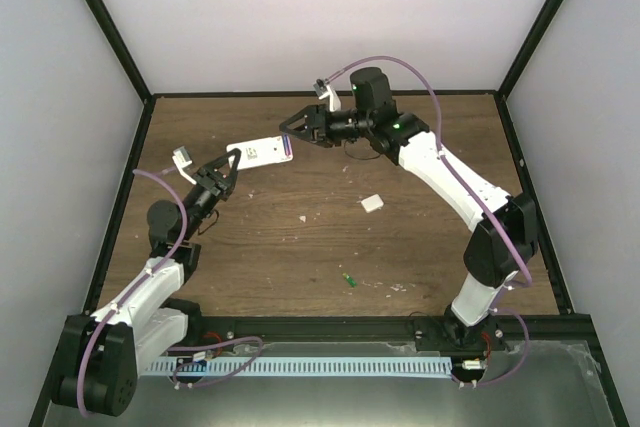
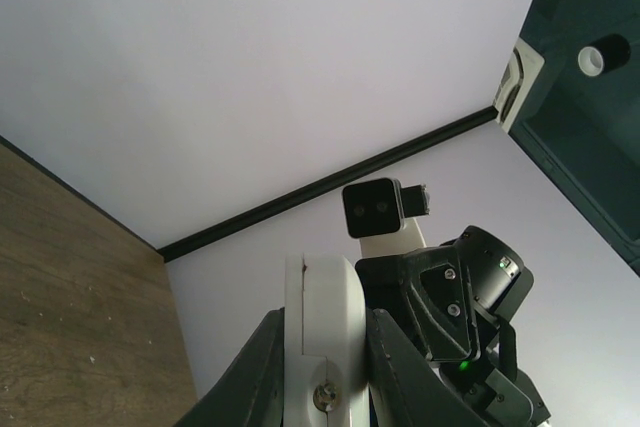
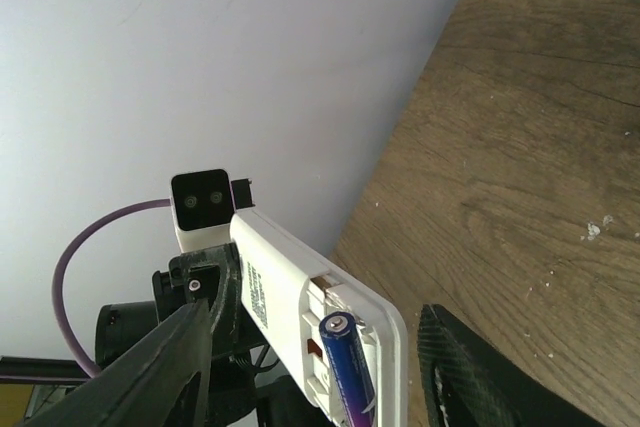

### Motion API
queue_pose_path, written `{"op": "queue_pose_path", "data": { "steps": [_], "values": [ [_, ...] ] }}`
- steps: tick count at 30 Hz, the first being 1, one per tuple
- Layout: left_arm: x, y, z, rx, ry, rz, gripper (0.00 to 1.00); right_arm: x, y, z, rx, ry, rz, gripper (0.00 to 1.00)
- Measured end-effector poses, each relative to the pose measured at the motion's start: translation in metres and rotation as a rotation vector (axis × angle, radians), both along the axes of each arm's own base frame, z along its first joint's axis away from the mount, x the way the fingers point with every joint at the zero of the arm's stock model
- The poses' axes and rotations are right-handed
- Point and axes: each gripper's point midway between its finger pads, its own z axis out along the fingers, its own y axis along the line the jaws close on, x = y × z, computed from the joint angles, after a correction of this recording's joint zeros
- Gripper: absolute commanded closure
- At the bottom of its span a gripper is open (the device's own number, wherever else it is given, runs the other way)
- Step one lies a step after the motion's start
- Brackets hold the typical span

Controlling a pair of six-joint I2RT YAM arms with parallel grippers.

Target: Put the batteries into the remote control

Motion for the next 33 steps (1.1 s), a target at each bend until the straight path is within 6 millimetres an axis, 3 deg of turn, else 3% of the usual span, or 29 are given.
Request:
{"op": "queue_pose_path", "data": {
  "steps": [18, 26, 33],
  "values": [
    [-0.003, -0.001, 0.006, -0.010, -0.025, -0.010, 1.00, -0.007, 0.004, 0.010, 0.062, 0.039, 0.044, 0.48],
    [-0.004, 0.000, 0.007, -0.015, -0.029, -0.011, 1.00, -0.008, 0.004, -0.008, 0.042, 0.073, 0.045, 0.50],
    [-0.004, 0.000, 0.007, -0.016, -0.028, -0.012, 1.00, -0.008, 0.004, -0.007, 0.048, 0.072, 0.048, 0.57]
  ]
}}
